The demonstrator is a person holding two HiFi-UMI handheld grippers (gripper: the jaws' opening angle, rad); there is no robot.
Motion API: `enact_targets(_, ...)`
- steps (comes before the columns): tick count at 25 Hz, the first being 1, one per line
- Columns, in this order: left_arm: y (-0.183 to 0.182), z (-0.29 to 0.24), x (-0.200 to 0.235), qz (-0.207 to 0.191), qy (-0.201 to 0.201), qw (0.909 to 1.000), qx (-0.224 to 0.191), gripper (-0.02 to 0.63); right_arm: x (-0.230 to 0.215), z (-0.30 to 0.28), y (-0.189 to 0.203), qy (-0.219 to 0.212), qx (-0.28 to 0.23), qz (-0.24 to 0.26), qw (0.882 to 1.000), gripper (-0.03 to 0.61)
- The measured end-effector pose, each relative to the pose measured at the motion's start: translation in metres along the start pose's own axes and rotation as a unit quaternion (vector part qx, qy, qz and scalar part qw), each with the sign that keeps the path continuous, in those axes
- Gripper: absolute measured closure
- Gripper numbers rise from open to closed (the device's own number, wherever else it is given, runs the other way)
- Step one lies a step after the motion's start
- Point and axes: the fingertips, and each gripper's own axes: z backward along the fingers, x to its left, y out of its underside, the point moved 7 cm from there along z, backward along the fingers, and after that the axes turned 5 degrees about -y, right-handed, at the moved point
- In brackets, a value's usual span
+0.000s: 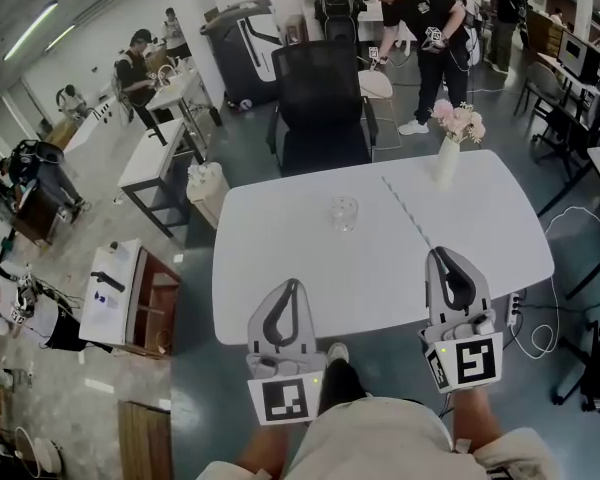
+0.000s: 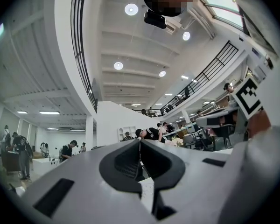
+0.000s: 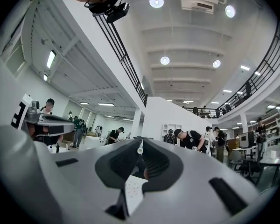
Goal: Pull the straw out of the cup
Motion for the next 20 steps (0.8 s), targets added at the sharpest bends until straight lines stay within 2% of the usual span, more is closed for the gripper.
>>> enact_targets(20, -0.006, -0.015, 0.008, 0.006, 0.004, 0.9999, -0.01, 0.609, 0.0, -0.007, -0.007, 0.001, 0.004, 0.006, 1.0, 0.555)
